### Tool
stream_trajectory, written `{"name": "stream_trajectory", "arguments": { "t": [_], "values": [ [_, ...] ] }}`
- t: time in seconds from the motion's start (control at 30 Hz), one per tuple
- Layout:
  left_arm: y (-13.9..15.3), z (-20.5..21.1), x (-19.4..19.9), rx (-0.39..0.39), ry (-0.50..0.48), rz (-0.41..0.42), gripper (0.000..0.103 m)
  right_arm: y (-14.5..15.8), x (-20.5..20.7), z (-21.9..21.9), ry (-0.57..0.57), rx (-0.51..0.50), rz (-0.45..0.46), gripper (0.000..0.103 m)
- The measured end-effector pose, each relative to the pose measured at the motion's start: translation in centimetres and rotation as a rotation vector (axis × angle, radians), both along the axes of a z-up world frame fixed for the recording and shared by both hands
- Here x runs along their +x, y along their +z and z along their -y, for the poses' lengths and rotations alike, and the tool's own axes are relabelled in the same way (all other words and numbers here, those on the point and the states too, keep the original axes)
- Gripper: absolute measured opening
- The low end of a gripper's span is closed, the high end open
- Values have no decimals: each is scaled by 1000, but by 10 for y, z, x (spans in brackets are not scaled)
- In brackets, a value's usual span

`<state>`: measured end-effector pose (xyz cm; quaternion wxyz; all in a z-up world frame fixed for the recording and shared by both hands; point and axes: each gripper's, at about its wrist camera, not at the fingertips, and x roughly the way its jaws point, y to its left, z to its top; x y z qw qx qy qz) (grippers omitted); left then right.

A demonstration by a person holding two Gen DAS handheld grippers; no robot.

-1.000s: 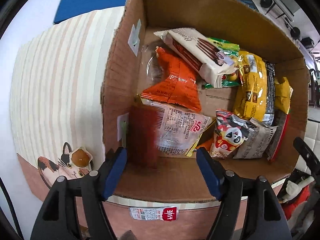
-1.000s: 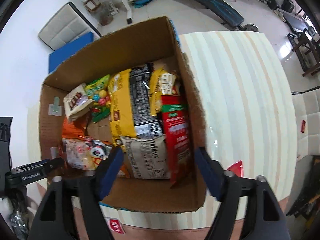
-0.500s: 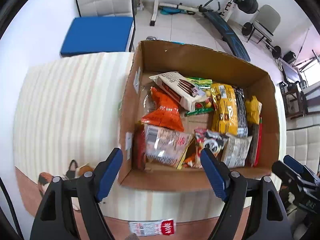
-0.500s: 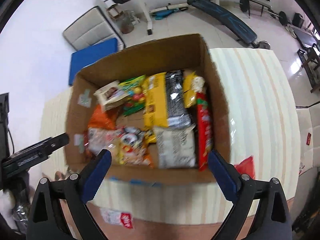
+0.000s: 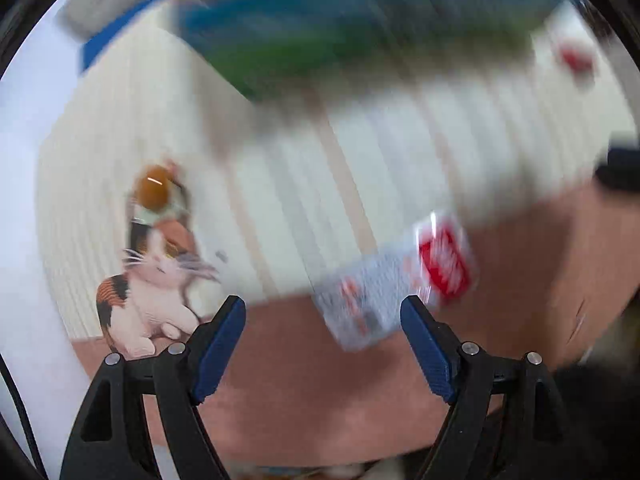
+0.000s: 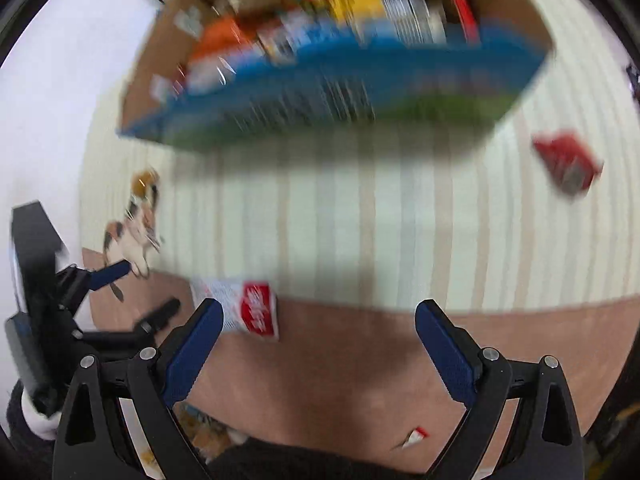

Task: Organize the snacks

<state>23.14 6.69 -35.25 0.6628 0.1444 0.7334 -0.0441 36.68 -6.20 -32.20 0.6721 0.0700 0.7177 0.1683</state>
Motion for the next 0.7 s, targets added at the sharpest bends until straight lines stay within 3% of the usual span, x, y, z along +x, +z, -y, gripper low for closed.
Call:
{"name": "stream_trajectory", "arguments": {
  "t": [0.1,0.23,0.47,0.53,0.7],
  "values": [
    [-29,17,-17,69,-154,-51,79,-21,-14,9,-11,-23,-45,99],
    [-53,32,-19,135,-233,-75,79,-28,-19,28,-44,-47,-51,99],
    [-54,40,10,100,-60,-73,81,-12,0,74,-141,-71,11,99],
    [-53,40,22,80,12,-76,81,-9,9,92,-188,-65,20,99],
    [-51,48,39,59,81,-80,81,-4,39,147,-347,-64,56,99]
  ]
}}
